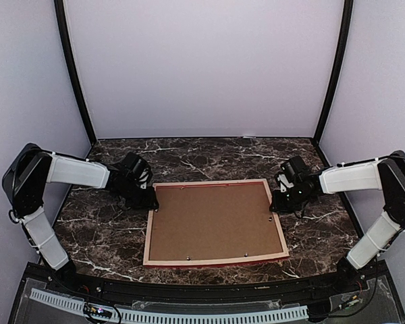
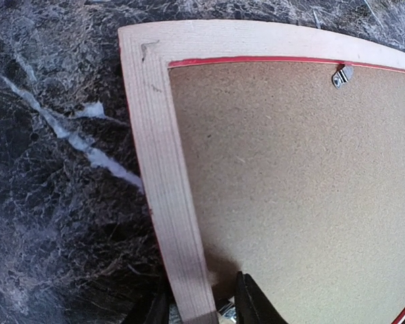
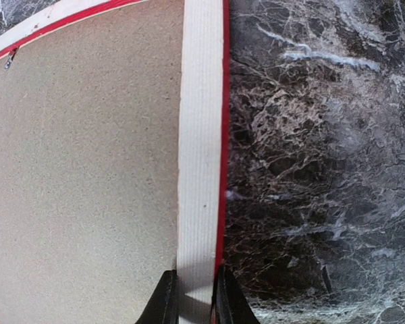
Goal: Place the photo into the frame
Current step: Press the fastener onto the backboard.
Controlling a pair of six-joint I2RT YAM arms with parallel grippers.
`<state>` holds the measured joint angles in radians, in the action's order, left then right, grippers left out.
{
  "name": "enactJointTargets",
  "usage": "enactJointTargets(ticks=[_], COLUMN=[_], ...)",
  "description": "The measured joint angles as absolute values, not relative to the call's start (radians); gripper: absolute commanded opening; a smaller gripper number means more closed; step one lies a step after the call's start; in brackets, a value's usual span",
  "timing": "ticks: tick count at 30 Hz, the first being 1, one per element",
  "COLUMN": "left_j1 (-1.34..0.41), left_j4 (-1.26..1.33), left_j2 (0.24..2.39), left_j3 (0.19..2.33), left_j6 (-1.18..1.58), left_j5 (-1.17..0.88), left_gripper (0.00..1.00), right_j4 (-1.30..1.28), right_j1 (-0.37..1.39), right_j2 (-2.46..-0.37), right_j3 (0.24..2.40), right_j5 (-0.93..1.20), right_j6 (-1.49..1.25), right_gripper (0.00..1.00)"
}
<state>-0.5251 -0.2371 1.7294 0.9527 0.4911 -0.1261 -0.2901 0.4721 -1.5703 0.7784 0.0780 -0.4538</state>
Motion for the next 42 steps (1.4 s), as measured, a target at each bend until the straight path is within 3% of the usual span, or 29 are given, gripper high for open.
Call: enactJointTargets(ticks=[21,33,42], left_j1=[-0.502,-0.493,-0.485], left_j4=[-0.297,-0.413,-0.471], left_j2=[1.694,1.690,1.691], left_j3=[0.925,0.950,0.965], left_j6=[0.394,0.267,0.224], left_j5=[-0.210,-0.251,-0.251], left_gripper=[0.36,0.44,0.50], right_j4=[-0.260,-0.251,-0.250], right_j1=[0.472,0.473,0.479], right_j2=[-1.566,-1.575,-1.579], right_j3=[0.763,0.767,0.771], right_j5=[0.090,0.094,0.096], right_j6=[-0.446,-0.445,-0.450], right_gripper=[0.14,0.00,0.00])
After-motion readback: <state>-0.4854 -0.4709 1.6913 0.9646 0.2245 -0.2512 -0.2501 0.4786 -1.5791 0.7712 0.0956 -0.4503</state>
